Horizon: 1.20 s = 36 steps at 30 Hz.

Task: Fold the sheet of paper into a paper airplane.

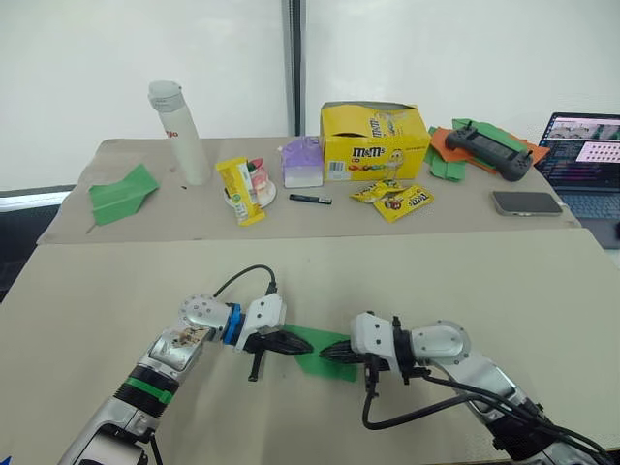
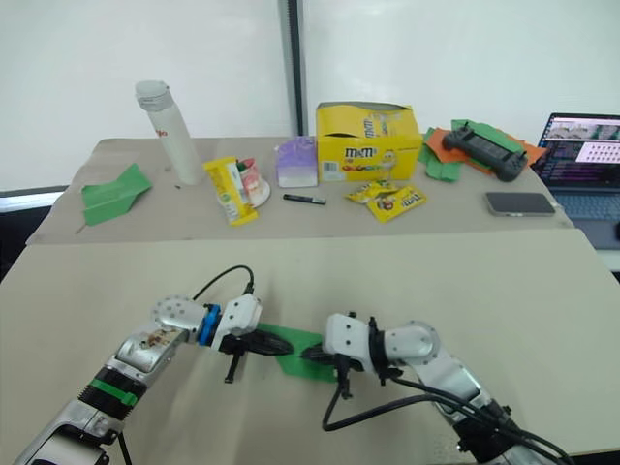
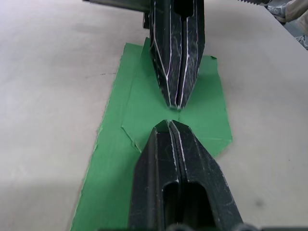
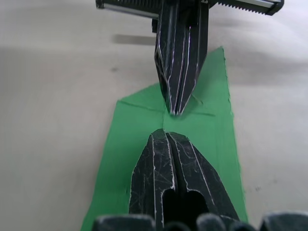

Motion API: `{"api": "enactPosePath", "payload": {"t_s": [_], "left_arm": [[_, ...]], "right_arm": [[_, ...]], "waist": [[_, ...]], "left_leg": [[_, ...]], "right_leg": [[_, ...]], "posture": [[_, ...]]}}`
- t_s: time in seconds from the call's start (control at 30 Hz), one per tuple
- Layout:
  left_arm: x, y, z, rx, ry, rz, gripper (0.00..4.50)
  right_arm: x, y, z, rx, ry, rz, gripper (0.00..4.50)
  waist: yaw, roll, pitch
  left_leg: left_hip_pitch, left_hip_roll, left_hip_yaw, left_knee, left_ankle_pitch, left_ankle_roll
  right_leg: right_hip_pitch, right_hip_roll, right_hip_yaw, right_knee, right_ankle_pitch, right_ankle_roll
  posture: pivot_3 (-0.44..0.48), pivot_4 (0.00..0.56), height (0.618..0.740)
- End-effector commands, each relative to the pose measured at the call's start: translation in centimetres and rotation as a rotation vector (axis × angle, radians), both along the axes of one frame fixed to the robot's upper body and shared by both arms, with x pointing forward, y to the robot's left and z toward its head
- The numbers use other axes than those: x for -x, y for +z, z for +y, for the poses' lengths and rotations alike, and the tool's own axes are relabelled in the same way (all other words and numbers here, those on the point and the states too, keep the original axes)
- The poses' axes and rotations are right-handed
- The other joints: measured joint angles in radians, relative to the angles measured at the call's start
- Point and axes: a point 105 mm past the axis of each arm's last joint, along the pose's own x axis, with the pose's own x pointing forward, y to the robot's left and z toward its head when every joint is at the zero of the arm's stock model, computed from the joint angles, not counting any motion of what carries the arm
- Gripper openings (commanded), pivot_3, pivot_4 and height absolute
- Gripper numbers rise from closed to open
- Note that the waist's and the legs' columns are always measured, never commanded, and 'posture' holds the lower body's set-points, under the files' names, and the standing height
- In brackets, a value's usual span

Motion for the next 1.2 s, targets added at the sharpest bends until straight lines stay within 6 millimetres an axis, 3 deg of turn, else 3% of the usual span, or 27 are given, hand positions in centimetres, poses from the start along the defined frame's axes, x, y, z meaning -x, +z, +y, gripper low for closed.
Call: {"api": "enactPosePath", "payload": {"t_s": [0.03, 0.43, 0.57, 0.77, 0.93, 1.0, 1.07, 1.2], "left_arm": [[0.2, -2.0, 0.9, -0.089, 0.024, 0.048, 0.0], [-0.1, -2.3, 0.4, -0.085, 0.009, 0.049, 0.0], [-0.2, -2.3, 0.3, -0.084, 0.002, 0.047, 0.0], [-0.3, -2.3, 0.1, -0.08, -0.001, 0.045, 0.0], [-0.2, -2.3, -0.1, -0.074, -0.01, 0.044, 0.0], [-0.1, -2.1, -0.3, -0.063, -0.017, 0.045, 0.0], [-0.1, -2.1, -0.4, -0.057, -0.019, 0.046, 0.0], [0.0, -2.1, -0.4, -0.057, -0.025, 0.046, 0.0]], "right_arm": [[1.1, -5.4, -4.8, 0.222, -0.105, 0.149, 0.03], [3.9, -8.6, -10.3, 0.46, -0.091, 0.135, 0.03], [4.7, -8.2, -11.9, 0.488, -0.102, 0.128, 0.03], [5.2, -6.1, -13.8, 0.497, -0.118, 0.104, 0.03], [3.5, -1.4, -11.7, 0.29, -0.155, 0.041, 0.03], [1.8, 2.5, -9.0, 0.083, -0.197, 0.01, 0.03], [1.3, 4.4, -7.2, -0.002, -0.186, 0.011, 0.03], [1.6, 3.4, -4.8, 0.036, -0.132, 0.049, 0.03]], "waist": [[0.003, 0.001, -0.004], [0.029, -0.005, -0.021], [0.041, -0.004, -0.024], [0.058, -0.008, -0.028], [0.061, -0.011, -0.026], [0.059, -0.009, -0.025], [0.052, -0.005, -0.022], [0.049, -0.002, -0.021]], "left_leg": [[0.001, 0.0, 0.0, 0.0, 0.0, 0.0], [0.017, -0.001, -0.002, -0.006, -0.005, -0.006], [0.017, -0.003, -0.003, -0.006, -0.006, -0.005], [0.015, -0.01, -0.003, -0.006, -0.008, -0.001], [0.012, -0.014, -0.003, -0.006, -0.01, 0.002], [0.008, -0.014, -0.003, -0.006, -0.01, 0.004], [-0.001, -0.014, -0.003, -0.006, -0.006, 0.01], [-0.011, -0.015, -0.003, -0.006, -0.004, 0.011]], "right_leg": [[0.0, 0.0, 0.0, -0.001, -0.001, 0.001], [0.024, -0.005, -0.001, -0.015, -0.01, 0.0], [0.028, -0.009, -0.001, -0.018, -0.011, 0.002], [0.032, -0.016, -0.001, -0.028, -0.012, 0.003], [0.031, -0.021, 0.0, -0.028, -0.013, 0.006], [0.027, -0.021, 0.0, -0.028, -0.012, 0.009], [0.019, -0.021, 0.0, -0.026, -0.009, 0.012], [0.006, -0.019, 0.0, -0.019, -0.002, 0.006]], "posture": [[0.0, 0.15, 0.74], [0.0, 0.15, 0.74], [0.0, 0.15, 0.74], [0.0, 0.15, 0.74], [0.0, 0.15, 0.74], [0.0, 0.15, 0.74], [0.0, 0.15, 0.74], [0.0, 0.15, 0.74]]}}
